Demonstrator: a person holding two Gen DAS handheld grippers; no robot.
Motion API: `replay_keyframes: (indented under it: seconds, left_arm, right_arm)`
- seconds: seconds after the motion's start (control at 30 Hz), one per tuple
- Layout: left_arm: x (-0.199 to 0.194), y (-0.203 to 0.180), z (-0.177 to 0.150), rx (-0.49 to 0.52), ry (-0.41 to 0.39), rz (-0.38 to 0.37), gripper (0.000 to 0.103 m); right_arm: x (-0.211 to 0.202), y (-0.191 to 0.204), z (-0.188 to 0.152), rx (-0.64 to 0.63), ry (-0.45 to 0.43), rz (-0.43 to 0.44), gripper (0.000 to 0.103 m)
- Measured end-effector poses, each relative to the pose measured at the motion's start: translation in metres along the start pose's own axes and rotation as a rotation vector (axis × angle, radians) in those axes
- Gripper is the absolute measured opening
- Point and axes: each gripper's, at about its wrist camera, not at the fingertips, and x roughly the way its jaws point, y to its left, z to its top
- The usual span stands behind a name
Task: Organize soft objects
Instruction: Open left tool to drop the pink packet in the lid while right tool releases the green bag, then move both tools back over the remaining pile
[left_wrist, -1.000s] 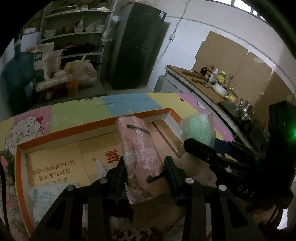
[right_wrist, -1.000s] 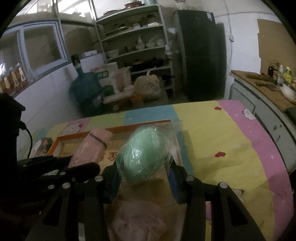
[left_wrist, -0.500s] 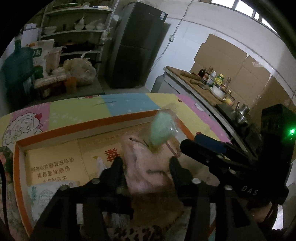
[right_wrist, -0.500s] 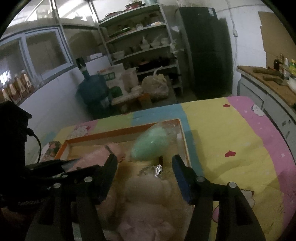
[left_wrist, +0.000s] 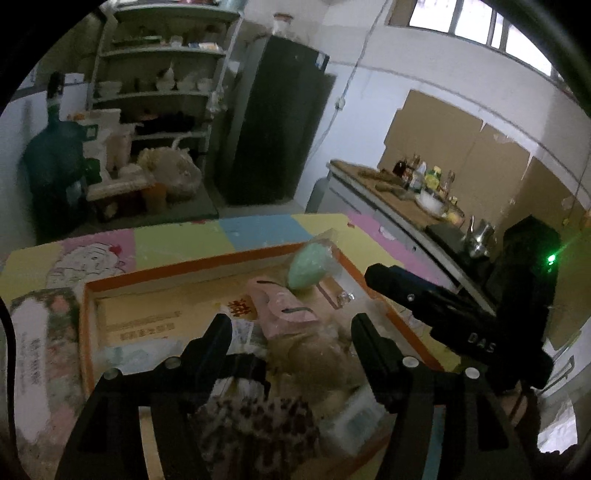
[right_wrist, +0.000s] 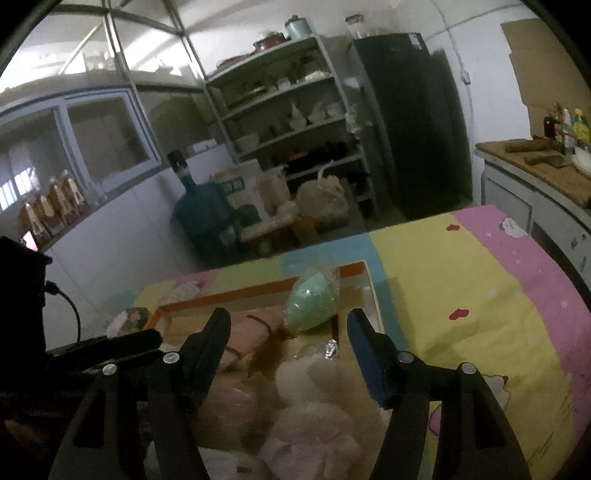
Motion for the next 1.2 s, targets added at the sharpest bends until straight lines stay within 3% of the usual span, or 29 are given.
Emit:
replay_keyframes:
  seconds: [0.23,0.47,0.73,1.1,1.2]
  left_arm:
    - [-0.052,0.010,-0.010,-0.025,-0.112,0.060,0.067]
    - [-0.090,0.031,-0.025,-0.071,-0.160,0.192,0.067]
    - [-0.134,0.057,-0.043,-0.096,-0.223,0.286,0.067]
    - [-0.203,0.111,-0.077,-0.121,-0.269,0.483,0.067]
    - [-0.221,0.129,-0.089,-0.127,-0.281,0.496,0.067]
  right_arm:
    - [-0.023,0.038,-0.012,-0.073,-0.057,-0.034,0.071]
    - [-0.041,0.082,-0.028,-0.110,-0.085,0.013,0.075]
    - [-0.058,0.146,-0.045,-0.191,-0.127,0.061,0.075]
    - [-0.054,0.225,-0.066,-0.207,-0.090,0.183,0.075]
    - [-0.052,0.247,-0.075,-0.208,-0.073,0.213,0.075]
